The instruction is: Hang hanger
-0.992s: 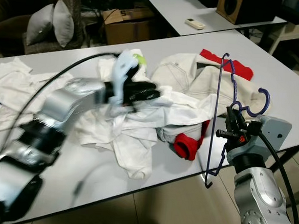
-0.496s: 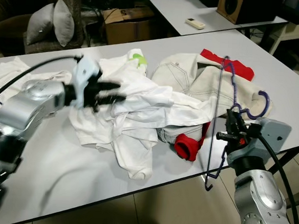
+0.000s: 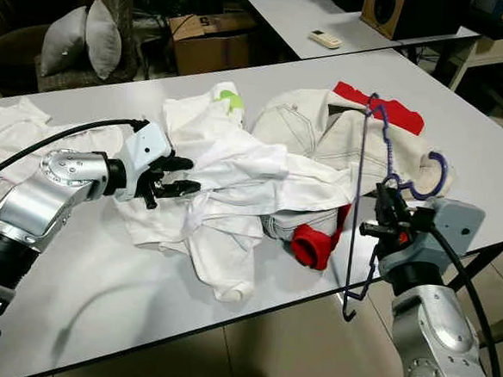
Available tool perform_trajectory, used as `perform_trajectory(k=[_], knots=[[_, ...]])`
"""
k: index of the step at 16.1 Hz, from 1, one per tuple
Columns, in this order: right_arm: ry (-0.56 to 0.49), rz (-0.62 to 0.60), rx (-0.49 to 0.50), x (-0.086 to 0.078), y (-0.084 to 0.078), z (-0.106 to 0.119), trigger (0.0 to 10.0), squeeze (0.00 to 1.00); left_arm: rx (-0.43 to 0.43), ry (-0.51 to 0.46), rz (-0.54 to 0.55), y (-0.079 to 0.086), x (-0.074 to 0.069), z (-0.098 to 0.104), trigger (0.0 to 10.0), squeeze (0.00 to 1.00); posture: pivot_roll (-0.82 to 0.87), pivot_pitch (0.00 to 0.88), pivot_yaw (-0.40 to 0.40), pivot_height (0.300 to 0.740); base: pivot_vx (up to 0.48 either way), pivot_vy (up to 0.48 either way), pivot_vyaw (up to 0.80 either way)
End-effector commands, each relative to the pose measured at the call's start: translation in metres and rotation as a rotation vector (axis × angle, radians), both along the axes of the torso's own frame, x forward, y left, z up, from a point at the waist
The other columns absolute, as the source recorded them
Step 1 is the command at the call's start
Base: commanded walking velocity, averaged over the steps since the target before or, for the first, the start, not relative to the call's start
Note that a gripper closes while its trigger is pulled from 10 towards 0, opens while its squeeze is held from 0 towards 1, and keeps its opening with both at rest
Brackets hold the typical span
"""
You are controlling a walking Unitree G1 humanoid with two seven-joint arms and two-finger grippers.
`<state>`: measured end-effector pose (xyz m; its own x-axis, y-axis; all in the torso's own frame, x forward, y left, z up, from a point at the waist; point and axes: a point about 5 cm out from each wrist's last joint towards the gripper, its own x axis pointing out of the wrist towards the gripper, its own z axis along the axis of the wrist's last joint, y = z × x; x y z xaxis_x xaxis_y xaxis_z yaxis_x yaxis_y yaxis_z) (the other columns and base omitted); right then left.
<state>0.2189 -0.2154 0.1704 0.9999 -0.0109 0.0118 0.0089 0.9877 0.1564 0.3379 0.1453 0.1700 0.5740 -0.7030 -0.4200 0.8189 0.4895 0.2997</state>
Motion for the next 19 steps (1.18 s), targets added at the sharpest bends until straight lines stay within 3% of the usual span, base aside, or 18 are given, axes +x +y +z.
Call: perform_trajectory(k=[1,2,3,4,8,10,17,19], knots=[[-0.026,0.014,-0.01,-0.002,0.002,0.006,10.0,0.0,0.026,-0.017,0.028,0.006,0.002,-0.001,8.6,0.0,-0.08,0.0,0.096,0.74,0.0,0.0,0.0],[-0.026,0.013,-0.011,-0.001,0.002,0.006,10.0,0.0,0.03,-0.03,0.045,0.009,0.005,0.0,3.4,0.0,-0.08,0.0,0.096,0.74,0.0,0.0,0.0],[-0.026,0.012,-0.01,-0.001,0.002,0.005,10.0,0.0,0.027,-0.035,0.053,0.01,0.006,0.001,2.2,0.0,-0.08,0.0,0.096,0.74,0.0,0.0,0.0],[-0.026,0.013,-0.01,-0.001,0.002,0.005,10.0,0.0,0.021,-0.037,0.057,0.011,0.006,0.001,0.0,0.0,-0.07,0.0,0.095,0.74,0.0,0.0,0.0],[-0.027,0.016,-0.01,0.0,0.002,0.005,10.0,0.0,-0.005,-0.032,0.048,0.008,0.006,0.0,0.0,0.0,-0.07,0.0,0.094,0.74,0.0,0.0,0.0],[-0.027,0.027,-0.013,-0.001,0.003,0.006,10.0,0.0,-0.092,-0.016,0.037,0.002,0.006,0.003,0.0,0.0,-0.07,0.0,0.096,0.74,0.0,0.0,0.0],[-0.04,0.083,-0.024,-0.004,0.007,0.009,10.0,0.0,-0.052,-0.022,0.033,-0.001,0.007,-0.005,0.0,0.0,-0.08,0.0,0.094,0.74,0.0,0.0,0.0],[-0.046,0.174,-0.032,-0.008,0.013,0.012,10.0,0.0,-0.137,-0.022,0.065,0.0,0.01,0.002,0.0,0.0,-0.08,0.0,0.09,0.74,0.0,0.0,0.0]])
